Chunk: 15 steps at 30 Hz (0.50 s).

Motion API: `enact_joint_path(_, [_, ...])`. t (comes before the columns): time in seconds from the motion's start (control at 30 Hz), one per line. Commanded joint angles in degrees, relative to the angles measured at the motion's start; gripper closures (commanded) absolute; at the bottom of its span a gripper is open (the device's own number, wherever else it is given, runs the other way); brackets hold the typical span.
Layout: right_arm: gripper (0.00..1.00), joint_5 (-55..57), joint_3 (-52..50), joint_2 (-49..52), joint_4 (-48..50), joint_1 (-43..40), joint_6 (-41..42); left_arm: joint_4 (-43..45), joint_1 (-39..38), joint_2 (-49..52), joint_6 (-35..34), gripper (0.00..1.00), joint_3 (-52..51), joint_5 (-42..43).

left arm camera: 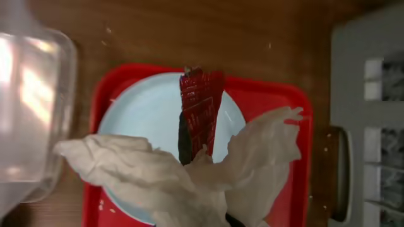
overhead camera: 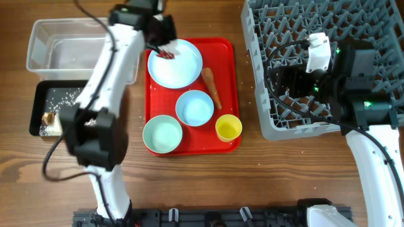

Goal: Sort waste into correct bins and load items into the dishwasher rack
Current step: 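Drop the wrapper and tissue into the clear plastic bin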

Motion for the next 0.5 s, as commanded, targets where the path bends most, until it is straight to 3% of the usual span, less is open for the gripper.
enact_joint_path(0.0, [0.06, 0.4, 0.4, 0.5, -0.1, -0.2, 0.5, -0.1, 5.4, -4.7, 1.7, 0.96, 1.3, -6.8])
enact_joint_path(0.13, [0.06, 0.4, 0.4, 0.5, -0.1, -0.2, 0.5, 1.9, 11.5, -3.0, 4.2, 0.96, 1.3, -13.1])
enact_joint_path(0.3, [0.06, 0.4, 0.4, 0.5, -0.2, -0.2, 0.5, 5.0, 16.9, 1.4, 4.2, 0.96, 1.3, -13.9])
enact_joint_path(0.37, [0.06, 0.4, 0.4, 0.5, -0.3, -0.2, 0.5, 5.0, 18.2, 3.1, 4.2, 0.79, 1.3, -13.9])
enact_joint_path(0.47, [0.06, 0.4, 0.4, 0.5, -0.3, -0.2, 0.5, 5.9, 20.1, 6.6, 4.2, 0.32, 1.3, -13.9])
